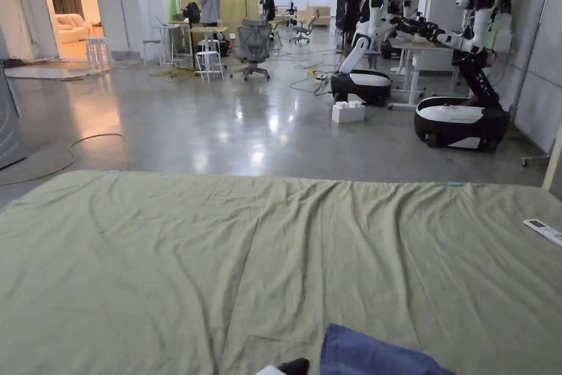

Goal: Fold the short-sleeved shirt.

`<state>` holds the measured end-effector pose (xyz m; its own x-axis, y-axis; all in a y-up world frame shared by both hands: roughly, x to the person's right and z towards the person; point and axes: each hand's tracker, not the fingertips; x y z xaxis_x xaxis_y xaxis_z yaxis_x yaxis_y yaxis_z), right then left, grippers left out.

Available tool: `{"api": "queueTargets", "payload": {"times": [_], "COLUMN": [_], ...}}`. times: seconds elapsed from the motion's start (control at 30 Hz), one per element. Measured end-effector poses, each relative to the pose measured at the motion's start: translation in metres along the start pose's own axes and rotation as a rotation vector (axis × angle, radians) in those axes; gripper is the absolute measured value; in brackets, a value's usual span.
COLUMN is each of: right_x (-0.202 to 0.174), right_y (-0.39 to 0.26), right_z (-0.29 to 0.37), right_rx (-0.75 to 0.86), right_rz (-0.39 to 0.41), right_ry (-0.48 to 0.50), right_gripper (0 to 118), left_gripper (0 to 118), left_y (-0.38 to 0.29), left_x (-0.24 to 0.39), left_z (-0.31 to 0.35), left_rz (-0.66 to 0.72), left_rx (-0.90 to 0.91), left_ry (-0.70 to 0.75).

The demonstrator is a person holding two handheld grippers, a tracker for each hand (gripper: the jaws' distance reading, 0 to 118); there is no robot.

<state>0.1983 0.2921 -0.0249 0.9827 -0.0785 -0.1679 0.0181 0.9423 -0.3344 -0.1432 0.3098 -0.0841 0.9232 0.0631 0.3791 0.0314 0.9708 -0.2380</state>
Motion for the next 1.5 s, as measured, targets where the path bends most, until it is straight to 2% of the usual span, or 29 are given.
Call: {"api": "queueTargets", "payload": {"times": [0.13,0.23,0.3,0.33,0.37,0.43,0.47,0.67,0.77,0.97,1.27,1.5], "right_x": [-0.018,-0.029,-0.035,-0.038,-0.04,-0.042,-0.042,-0.04,-0.038,-0.04,-0.04,-0.035], "right_y": [0.022,0.033,0.04,0.042,0.044,0.048,0.047,0.047,0.046,0.047,0.046,0.042], "right_z": [-0.001,0.001,0.006,0.008,0.012,0.018,0.02,0.034,0.032,0.03,0.028,0.021], "right_rx": [0.102,0.16,0.212,0.208,0.227,0.259,0.256,0.285,0.273,0.271,0.255,0.233], "right_rz": [0.04,0.062,0.082,0.079,0.09,0.119,0.118,0.116,0.092,0.095,0.098,0.093], "right_ry": [0.055,0.057,0.043,0.042,0.033,0.023,0.024,0.003,0.008,0.019,0.007,0.011], "right_gripper": [0,0,0,0,0,0,0,0,0,0,0,0], "left_gripper": [73,69,51,38,16,9,0,0,0,0,0,0], "left_y": [0.016,0.025,0.03,0.032,0.032,0.034,0.035,0.031,0.029,0.027,0.03,0.025], "left_x": [-0.031,-0.039,-0.035,-0.032,-0.028,-0.02,-0.018,0.002,-0.005,-0.015,-0.013,-0.027], "left_z": [0.085,0.134,0.158,0.165,0.171,0.179,0.183,0.191,0.189,0.179,0.176,0.161], "left_rz": [0.002,-0.024,-0.069,-0.091,-0.109,-0.126,-0.125,-0.132,-0.044,0.006,-0.008,-0.005], "left_rx": [0.14,0.18,0.205,0.213,0.22,0.224,0.207,0.195,0.214,0.212,0.215,0.144], "left_ry": [0.264,0.345,0.405,0.421,0.445,0.483,0.469,0.534,0.461,0.417,0.406,0.396]}}
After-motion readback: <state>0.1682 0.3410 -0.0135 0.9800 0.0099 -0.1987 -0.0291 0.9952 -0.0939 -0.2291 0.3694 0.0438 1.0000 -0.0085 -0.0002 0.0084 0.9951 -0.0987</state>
